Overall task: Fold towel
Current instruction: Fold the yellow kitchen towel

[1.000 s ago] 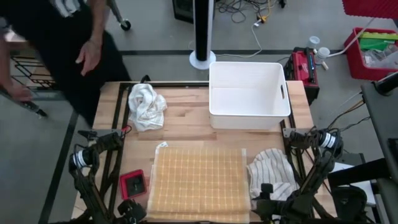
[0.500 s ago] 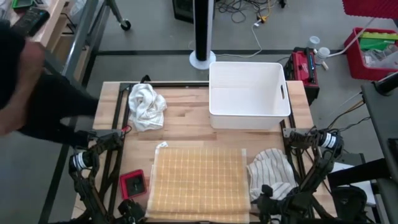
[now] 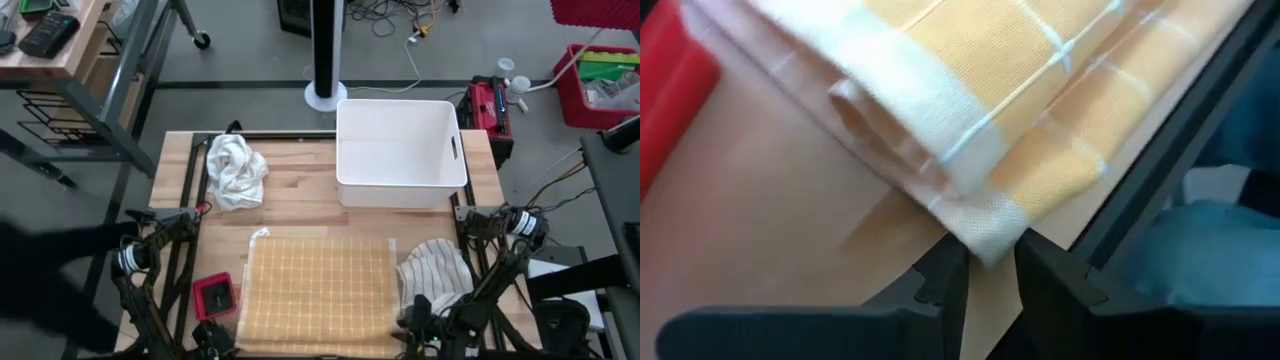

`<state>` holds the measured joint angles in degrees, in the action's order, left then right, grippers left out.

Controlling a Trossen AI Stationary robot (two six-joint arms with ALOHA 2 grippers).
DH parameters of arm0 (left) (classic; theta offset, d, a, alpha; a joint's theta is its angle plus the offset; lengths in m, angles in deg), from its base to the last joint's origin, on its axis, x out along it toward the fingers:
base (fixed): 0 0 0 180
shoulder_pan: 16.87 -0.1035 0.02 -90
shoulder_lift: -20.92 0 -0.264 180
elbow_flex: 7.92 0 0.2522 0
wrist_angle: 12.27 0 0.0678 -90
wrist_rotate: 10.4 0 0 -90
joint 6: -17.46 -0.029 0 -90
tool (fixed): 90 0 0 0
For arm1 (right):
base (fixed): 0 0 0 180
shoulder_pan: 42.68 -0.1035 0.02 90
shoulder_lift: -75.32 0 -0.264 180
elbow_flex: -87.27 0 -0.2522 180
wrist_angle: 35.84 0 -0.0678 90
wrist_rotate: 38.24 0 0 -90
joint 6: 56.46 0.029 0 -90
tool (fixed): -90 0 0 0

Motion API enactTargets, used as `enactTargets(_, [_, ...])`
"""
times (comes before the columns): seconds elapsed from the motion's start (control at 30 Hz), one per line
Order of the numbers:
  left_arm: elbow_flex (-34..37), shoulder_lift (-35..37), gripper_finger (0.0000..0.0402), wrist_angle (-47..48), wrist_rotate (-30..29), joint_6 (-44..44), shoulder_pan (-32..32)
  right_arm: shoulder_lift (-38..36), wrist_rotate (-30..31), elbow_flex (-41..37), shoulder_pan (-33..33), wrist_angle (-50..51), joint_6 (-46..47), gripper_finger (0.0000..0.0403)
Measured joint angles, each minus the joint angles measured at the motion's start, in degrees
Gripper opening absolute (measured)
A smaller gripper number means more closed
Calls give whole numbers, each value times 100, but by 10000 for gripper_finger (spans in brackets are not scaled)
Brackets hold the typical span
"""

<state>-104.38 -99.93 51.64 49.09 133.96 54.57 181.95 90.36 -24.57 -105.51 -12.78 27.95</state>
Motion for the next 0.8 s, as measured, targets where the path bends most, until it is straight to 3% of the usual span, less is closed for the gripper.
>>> enactTargets(0.13, [-40, -5, 81, -125, -590, -85, -13, 0, 355, -148, 39, -507, -181, 34])
enactTargets(0.2, [-170, -7, 81, -137, -805, -165, -2, -61, 510, -150, 32, -720, -580, 11])
enactTargets(0.37, [-725, -7, 77, 147, -1513, -703, 58, -452, 765, -50, 16, -838, -1406, 3])
enactTargets(0.63, [-1403, 1, 76, 828, -1858, -878, 111, -1266, 1109, 158, -2, -842, -2624, 1])
enactTargets(0.8, [-1284, -11, 75, 739, -1373, -211, 192, -1522, 1229, 162, -117, -840, -2820, 1])
